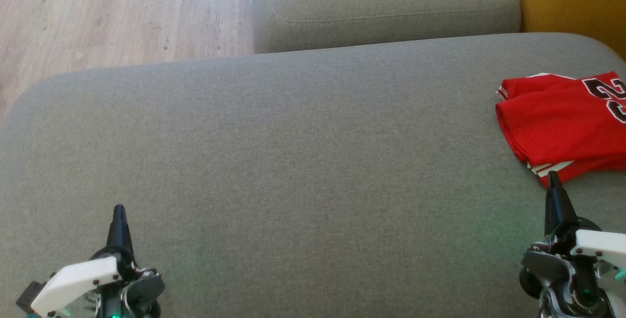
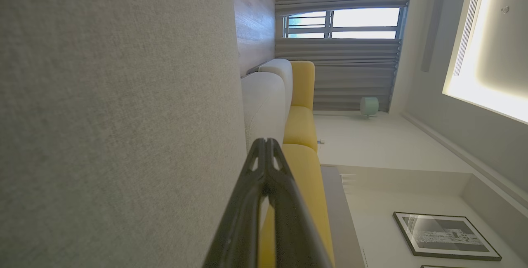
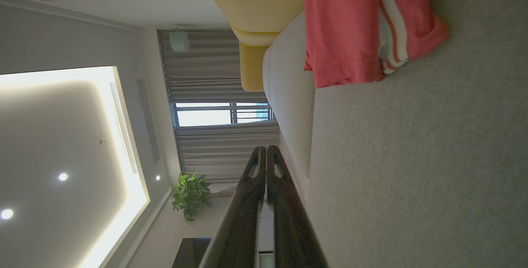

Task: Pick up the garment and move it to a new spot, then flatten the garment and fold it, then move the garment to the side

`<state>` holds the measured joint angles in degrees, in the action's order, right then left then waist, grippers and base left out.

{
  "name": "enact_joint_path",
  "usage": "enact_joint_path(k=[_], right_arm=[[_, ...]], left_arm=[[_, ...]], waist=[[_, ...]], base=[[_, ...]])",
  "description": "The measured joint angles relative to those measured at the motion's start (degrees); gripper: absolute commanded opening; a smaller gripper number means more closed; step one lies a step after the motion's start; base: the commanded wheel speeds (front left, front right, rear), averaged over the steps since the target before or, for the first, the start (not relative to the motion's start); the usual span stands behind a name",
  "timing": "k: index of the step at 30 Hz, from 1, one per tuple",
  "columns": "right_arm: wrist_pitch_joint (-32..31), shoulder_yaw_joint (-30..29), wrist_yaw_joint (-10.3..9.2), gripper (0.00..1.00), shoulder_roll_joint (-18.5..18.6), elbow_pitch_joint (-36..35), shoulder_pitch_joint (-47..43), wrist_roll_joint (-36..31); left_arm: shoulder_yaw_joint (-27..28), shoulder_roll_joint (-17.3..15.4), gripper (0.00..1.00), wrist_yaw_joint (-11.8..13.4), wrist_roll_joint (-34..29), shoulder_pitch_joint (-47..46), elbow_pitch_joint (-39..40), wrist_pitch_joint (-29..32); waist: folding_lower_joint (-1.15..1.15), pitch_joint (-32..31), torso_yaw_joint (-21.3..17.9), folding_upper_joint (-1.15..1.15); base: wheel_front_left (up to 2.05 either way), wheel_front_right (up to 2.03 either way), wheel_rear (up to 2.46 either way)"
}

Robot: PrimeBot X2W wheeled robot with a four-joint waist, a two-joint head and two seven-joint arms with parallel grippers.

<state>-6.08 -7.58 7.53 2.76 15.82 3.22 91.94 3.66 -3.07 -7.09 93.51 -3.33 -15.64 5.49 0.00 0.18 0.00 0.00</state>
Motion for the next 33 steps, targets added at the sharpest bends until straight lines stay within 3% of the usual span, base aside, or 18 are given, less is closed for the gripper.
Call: enact_joint_path(k=[33], right_arm=[[0.0,-0.1,0.0,0.0,0.0,0.0,0.0,0.0]], left_arm=[[0.2,0.1,0.0,0.0,-0.3,0.0,0.0,0.3]], waist=[[0.0,0.0,0.0,0.0]], base=[[0.0,0.0,0.0]])
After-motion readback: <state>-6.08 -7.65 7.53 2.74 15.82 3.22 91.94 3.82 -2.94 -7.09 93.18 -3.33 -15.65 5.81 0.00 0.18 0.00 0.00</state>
